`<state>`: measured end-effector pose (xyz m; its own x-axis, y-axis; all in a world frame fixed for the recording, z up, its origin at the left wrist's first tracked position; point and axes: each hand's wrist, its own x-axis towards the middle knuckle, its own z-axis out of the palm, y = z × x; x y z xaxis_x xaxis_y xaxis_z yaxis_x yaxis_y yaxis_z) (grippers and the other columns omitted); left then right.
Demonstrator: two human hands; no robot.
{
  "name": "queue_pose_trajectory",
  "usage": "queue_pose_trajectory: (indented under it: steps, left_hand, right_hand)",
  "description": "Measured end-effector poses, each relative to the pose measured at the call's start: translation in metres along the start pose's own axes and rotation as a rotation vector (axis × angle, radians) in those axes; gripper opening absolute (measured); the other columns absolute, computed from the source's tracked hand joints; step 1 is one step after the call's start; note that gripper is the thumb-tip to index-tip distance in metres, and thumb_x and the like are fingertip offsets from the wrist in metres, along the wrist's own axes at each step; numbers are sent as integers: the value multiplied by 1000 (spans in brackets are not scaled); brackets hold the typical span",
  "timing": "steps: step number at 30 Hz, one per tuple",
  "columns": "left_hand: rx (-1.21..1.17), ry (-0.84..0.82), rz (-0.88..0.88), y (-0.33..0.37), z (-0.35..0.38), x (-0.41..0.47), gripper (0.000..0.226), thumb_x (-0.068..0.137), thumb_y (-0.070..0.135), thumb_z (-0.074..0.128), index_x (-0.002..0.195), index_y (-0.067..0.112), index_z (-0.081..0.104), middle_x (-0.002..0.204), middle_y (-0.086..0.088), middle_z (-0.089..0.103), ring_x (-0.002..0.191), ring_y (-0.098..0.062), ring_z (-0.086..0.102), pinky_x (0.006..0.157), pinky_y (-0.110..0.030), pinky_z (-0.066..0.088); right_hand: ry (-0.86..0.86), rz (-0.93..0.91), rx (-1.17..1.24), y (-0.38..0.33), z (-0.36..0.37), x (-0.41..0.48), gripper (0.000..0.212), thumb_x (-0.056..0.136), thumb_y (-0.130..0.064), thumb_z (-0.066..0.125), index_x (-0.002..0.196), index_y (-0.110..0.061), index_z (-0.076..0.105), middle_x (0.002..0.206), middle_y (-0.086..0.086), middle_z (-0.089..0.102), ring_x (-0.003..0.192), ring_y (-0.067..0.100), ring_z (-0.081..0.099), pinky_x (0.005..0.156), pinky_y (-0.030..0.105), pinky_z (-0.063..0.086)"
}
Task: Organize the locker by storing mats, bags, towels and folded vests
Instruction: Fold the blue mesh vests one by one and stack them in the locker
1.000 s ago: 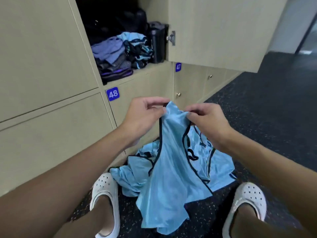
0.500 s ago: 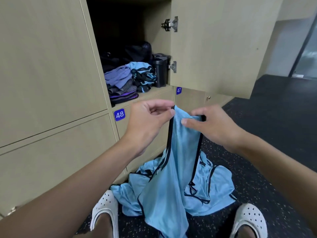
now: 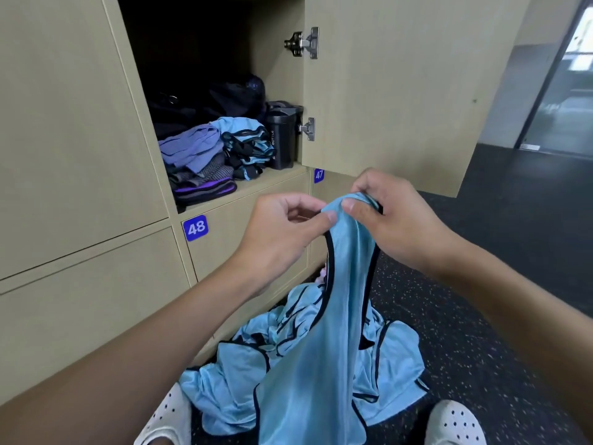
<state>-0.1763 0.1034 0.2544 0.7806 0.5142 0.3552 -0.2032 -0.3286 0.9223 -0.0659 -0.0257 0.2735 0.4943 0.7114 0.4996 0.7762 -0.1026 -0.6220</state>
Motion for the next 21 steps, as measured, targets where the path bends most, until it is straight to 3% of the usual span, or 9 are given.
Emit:
queue_pose_trajectory:
  steps: [3,4,8,11,13,14,16,18,21]
  left_hand:
    - [8,13,84,2,1,15,13,86,6,75,79,17,74,82,-16,74,71,-15,61,71,-29,52]
    - [6,18,103,3,0,20,15,86,4,74,78,17,73,83,-19,73,72,-17,60,71,-29,51]
    - [-52,-21,89,-7,-3,34,15,88,2,70,83,13,63,81,-7,72,73,-14,63,75,-29,53]
    - [-50,-142,-3,-23,3,38,19,89,2,70,96,13,56,82,-9,71,73,-17,61,79,-36,54]
    - [14,-168,5,-31,5,46,11,90,3,68,100,4,63,90,-20,71,77,-19,62,84,-43,55]
    - [40,-171,12,-34,5,51,6,91,3,67,96,0,65,93,-22,71,77,-19,62,81,-44,55]
    - [93,-169,2,-40,4,61,7,91,4,66,86,-1,66,84,-13,71,67,-16,60,65,-31,51]
    - [122,-181,-33,-48,6,68,8,87,6,69,81,4,64,77,-6,68,57,-16,57,57,-23,45]
    - [110,-229,-83,-61,10,79,15,78,15,65,88,4,64,75,-12,63,61,-19,50,59,-34,42]
  right_hand:
    - [-41,-19,-4,4,-7,9,4,96,-24,60,95,-21,58,82,-5,60,68,5,51,62,19,39]
    - [-73,-21,-21,6,-9,11,8,95,-28,61,99,-22,61,84,-4,62,69,6,52,63,19,41]
    - [-118,-19,-47,13,-8,23,22,97,-27,58,85,-11,66,57,-10,43,52,5,36,51,17,30]
    - [-80,-23,-47,20,-4,36,21,100,-22,53,84,-13,63,61,-9,44,54,4,38,52,16,33]
    - [-63,-7,-15,28,-2,44,21,101,-19,51,85,-10,61,67,5,50,56,4,39,53,17,35]
    - [-60,4,1,33,-2,48,22,101,-18,50,85,-7,60,71,13,53,57,5,39,53,18,35]
    - [-59,15,5,42,1,56,22,101,-16,49,86,-2,58,76,20,55,57,6,39,52,18,34]
    - [-69,16,-12,48,5,65,23,101,-16,50,86,-1,58,68,12,50,55,5,38,51,16,33]
    - [-187,24,44,56,9,78,16,94,-22,62,84,-11,66,65,-1,58,54,1,45,52,13,37]
